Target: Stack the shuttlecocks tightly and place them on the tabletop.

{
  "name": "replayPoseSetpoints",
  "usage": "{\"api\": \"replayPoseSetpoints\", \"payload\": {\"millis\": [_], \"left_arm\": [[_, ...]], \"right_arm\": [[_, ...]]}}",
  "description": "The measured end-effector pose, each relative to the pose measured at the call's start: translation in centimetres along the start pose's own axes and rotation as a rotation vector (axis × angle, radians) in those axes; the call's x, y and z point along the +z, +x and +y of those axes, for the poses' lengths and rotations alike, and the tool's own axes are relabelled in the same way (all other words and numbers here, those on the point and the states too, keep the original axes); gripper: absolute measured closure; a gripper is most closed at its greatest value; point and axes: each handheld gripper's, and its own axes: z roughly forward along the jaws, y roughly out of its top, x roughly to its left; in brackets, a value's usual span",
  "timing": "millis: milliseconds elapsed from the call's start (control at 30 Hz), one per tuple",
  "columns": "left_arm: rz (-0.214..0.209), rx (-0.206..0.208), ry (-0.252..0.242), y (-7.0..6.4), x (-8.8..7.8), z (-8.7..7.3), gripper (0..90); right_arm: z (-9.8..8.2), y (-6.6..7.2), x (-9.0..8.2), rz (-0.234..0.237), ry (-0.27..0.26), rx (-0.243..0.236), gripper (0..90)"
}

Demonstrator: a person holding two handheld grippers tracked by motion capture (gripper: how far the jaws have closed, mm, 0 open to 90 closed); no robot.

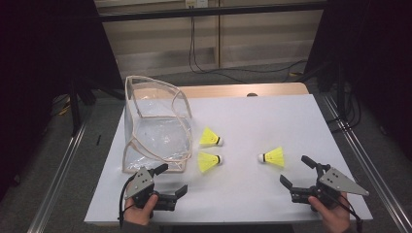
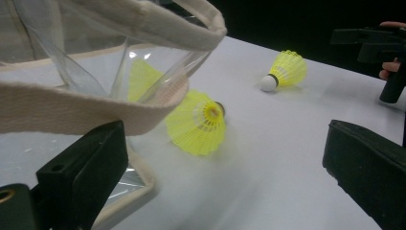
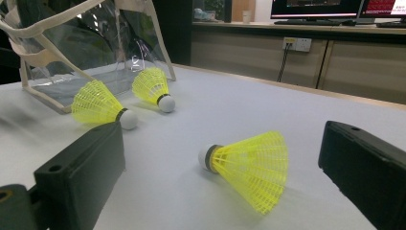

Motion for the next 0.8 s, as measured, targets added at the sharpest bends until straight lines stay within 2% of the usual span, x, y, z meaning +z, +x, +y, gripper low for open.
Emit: {"api": "replayPoseSetpoints", "payload": {"millis": [533, 800], "left_arm": [[-0.065, -0.001, 0.031, -1.7, 2.3, 0.3, 1.8], [-0.075, -0.002, 0.050, -1.9, 2.8, 0.3, 1.8]], "right_arm": [[0.0, 0.0, 0.0, -0.006, 0.000, -0.006, 1.5], [0.0, 0.0, 0.0, -0.006, 0.000, -0.009, 1.7]]}}
